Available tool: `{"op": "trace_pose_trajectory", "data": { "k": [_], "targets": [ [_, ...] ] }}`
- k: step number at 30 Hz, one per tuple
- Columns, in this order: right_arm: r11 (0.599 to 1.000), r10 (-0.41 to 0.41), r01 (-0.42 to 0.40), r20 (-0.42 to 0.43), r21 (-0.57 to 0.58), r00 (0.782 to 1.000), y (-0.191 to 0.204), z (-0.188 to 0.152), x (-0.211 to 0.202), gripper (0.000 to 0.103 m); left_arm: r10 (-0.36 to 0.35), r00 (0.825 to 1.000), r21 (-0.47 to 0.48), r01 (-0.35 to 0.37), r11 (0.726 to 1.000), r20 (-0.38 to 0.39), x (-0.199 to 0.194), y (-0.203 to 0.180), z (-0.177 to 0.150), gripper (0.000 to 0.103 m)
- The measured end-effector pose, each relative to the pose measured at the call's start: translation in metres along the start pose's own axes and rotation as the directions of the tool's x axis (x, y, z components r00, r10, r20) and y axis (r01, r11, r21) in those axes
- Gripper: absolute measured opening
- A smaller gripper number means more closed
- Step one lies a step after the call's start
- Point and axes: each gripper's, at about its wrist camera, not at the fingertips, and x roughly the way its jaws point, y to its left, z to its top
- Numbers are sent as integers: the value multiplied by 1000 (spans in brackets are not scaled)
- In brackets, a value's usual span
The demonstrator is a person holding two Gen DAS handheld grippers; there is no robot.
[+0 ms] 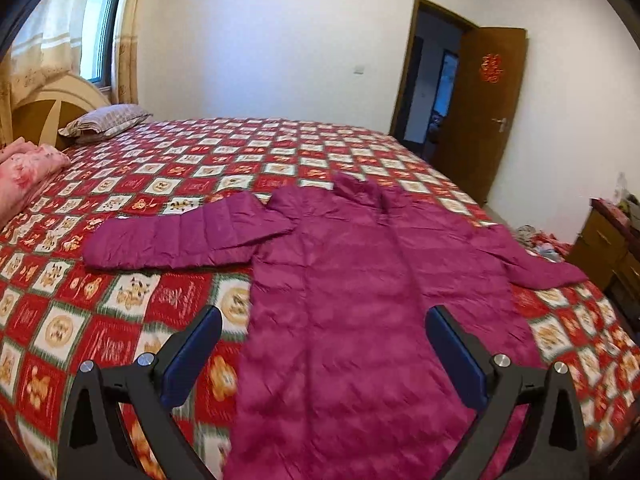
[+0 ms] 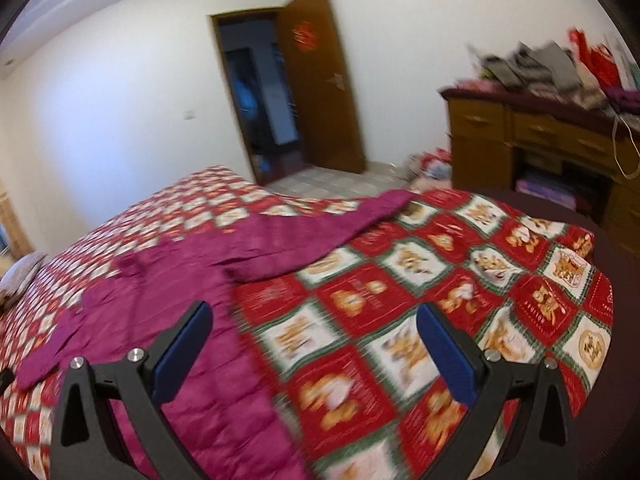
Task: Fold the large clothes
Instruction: 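Grasp the jacket sleeve cuff with the right tool and lift it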
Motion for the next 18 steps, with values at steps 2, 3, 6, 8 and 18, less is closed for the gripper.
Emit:
{"op": "trace_pose_trajectory", "data": {
  "k": [2,3,6,8,18],
  "targets": [
    [999,-17,18,-30,35,999,-13,14,23,92,-4,1000,-2,4,1000,-23,25,8,8,102],
    [998,-19,21,-47,53,999,-18,21,34,87,-3,999,-2,3,1000,-37,37,11,12,102],
    [991,-42,54,-96,120,995,-41,49,79,80,-3,998,7,3,1000,-56,68,18,19,102],
    [983,-69,87,-111,163,991,-58,66,109,79,19,998,17,-18,1000,-56,88,23,21,102],
    [916,-191,252,-212,312,958,-115,107,238,72,125,988,-35,-129,991,-91,155,53,3,102]
  ]
}}
